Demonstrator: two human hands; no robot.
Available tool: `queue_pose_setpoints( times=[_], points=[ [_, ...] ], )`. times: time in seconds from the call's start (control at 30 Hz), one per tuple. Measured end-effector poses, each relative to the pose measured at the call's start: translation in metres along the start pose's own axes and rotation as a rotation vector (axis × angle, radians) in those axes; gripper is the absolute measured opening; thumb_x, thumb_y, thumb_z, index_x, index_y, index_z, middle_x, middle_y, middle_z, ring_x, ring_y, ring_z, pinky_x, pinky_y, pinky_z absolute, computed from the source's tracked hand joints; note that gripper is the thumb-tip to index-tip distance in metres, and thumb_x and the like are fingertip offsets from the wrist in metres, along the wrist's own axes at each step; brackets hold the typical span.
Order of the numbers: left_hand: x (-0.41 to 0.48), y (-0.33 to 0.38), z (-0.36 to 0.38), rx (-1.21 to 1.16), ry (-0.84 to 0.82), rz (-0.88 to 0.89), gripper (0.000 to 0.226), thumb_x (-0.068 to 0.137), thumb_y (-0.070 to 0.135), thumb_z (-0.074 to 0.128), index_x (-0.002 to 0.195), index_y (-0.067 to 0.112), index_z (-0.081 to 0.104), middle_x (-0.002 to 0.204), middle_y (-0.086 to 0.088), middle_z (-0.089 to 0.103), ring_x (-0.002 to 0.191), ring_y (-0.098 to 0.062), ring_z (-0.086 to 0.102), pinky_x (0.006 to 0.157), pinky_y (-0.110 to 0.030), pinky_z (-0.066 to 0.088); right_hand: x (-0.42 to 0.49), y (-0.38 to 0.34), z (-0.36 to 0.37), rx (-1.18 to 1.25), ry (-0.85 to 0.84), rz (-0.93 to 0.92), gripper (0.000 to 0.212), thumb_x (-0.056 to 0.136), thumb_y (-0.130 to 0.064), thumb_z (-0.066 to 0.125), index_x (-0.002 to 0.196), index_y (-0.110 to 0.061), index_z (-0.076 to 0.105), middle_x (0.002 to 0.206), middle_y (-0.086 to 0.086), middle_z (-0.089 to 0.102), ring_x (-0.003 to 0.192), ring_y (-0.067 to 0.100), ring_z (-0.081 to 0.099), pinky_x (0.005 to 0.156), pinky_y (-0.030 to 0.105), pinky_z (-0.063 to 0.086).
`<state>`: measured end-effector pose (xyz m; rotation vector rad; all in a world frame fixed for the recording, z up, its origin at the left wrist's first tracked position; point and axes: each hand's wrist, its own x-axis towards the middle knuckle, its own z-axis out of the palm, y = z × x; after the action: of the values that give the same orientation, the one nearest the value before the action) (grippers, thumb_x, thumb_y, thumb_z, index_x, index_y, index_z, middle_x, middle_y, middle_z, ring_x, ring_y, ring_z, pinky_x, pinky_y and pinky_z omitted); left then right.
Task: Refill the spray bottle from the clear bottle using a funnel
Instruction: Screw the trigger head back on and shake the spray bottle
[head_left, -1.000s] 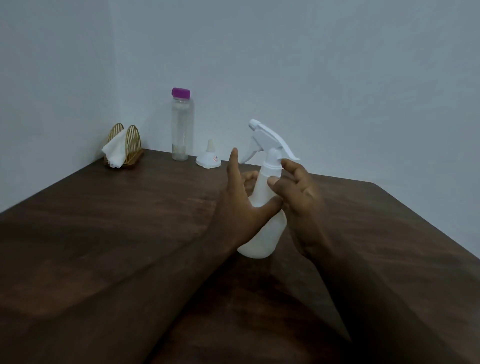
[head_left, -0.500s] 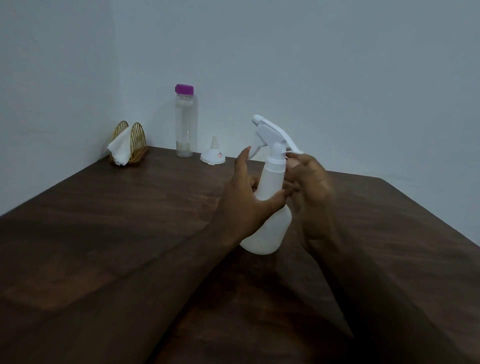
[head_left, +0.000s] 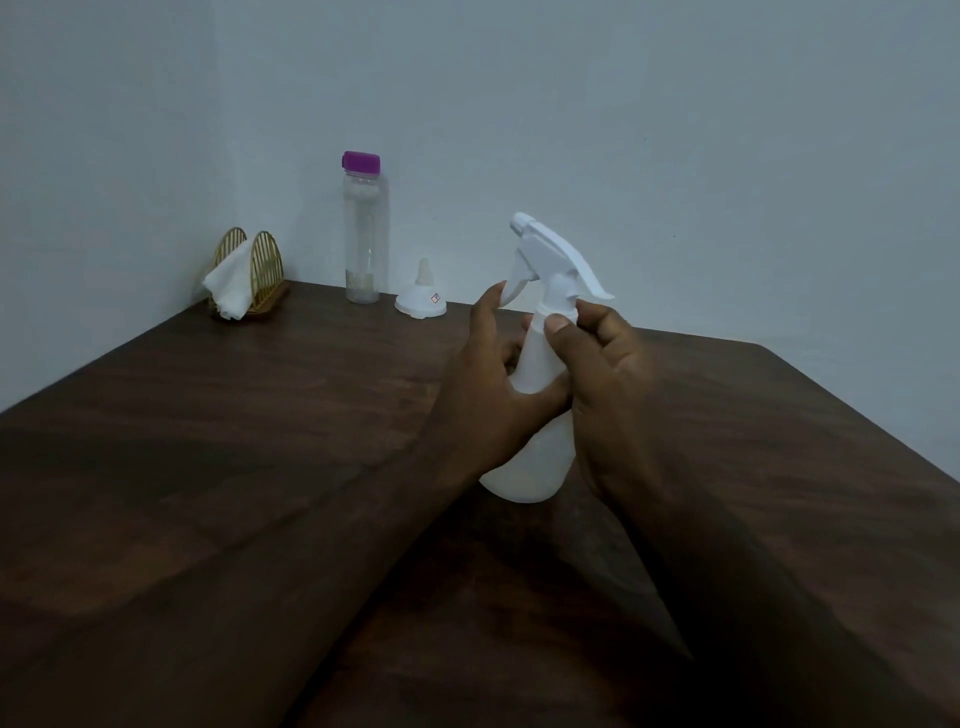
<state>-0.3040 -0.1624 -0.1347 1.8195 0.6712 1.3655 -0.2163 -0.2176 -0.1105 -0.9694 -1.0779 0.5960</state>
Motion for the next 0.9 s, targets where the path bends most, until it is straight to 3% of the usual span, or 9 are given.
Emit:
queue_pose_setpoints(
  times=[0.17, 0.37, 0.47, 0.67, 0.8, 0.9],
  points=[
    [-0.0003, 0.0017, 0.0013, -0.014, -0.002, -0.017, 0.092, 0.077, 0.036, 0.074, 0.149, 0.023, 0.018, 0.081, 0.020, 0.067, 0.081, 0.011, 0.065, 0.066, -0.004, 0.047, -0.0015, 0.0035, 0.0033, 0.034, 0.051, -0.030, 0.025, 0.089, -0.015, 0.069, 0.109, -0.009, 0.056, 0.087, 0.016, 0.073, 0.081, 0.035, 0.071, 0.081, 0.054, 0.058],
    [0.0004, -0.0006, 0.0002, -0.002, -0.010, -0.011, 0.097, 0.076, 0.033, 0.078, 0.150, 0.021, 0.016, 0.081, 0.019, 0.068, 0.084, 0.007, 0.067, 0.073, -0.014, 0.053, 0.0000, 0.0006, 0.0001, -0.010, -0.035, -0.018, 0.013, 0.098, -0.022, 0.057, 0.106, -0.012, 0.059, 0.080, 0.001, 0.074, 0.075, 0.019, 0.070, 0.076, 0.039, 0.059],
    [-0.0005, 0.0009, 0.0002, 0.010, -0.002, -0.014, 0.095, 0.076, 0.036, 0.077, 0.149, 0.021, 0.018, 0.081, 0.019, 0.068, 0.083, 0.008, 0.066, 0.072, -0.012, 0.053, 0.0011, 0.0004, -0.0025, -0.080, -0.081, -0.016, 0.019, 0.098, -0.031, 0.054, 0.103, -0.016, 0.064, 0.086, 0.005, 0.074, 0.081, 0.025, 0.071, 0.080, 0.045, 0.058],
    [-0.0015, 0.0058, -0.0003, 0.016, 0.014, -0.011, 0.090, 0.077, 0.027, 0.078, 0.146, 0.017, 0.021, 0.086, 0.010, 0.072, 0.082, 0.001, 0.069, 0.075, -0.027, 0.057, 0.0018, 0.0036, 0.0006, -0.098, 0.005, -0.040, 0.027, 0.090, -0.026, 0.066, 0.109, -0.008, 0.061, 0.098, 0.013, 0.073, 0.088, 0.030, 0.072, 0.081, 0.048, 0.059],
    [-0.0005, 0.0051, 0.0004, 0.023, 0.016, 0.001, 0.088, 0.078, 0.023, 0.077, 0.145, 0.015, 0.022, 0.081, 0.014, 0.069, 0.081, 0.004, 0.068, 0.072, -0.020, 0.056, 0.0011, 0.0021, 0.0016, -0.090, 0.022, -0.044, 0.019, 0.091, -0.019, 0.067, 0.107, -0.011, 0.059, 0.097, 0.013, 0.072, 0.087, 0.026, 0.072, 0.078, 0.041, 0.059],
    [0.0007, 0.0035, 0.0004, -0.001, -0.001, -0.015, 0.090, 0.076, 0.028, 0.078, 0.145, 0.017, 0.021, 0.080, 0.018, 0.067, 0.079, 0.008, 0.066, 0.070, -0.014, 0.054, -0.0005, 0.0017, 0.0024, -0.127, -0.007, -0.059, 0.019, 0.092, -0.027, 0.065, 0.107, -0.018, 0.057, 0.102, 0.009, 0.072, 0.093, 0.023, 0.072, 0.083, 0.044, 0.059]
  ],
)
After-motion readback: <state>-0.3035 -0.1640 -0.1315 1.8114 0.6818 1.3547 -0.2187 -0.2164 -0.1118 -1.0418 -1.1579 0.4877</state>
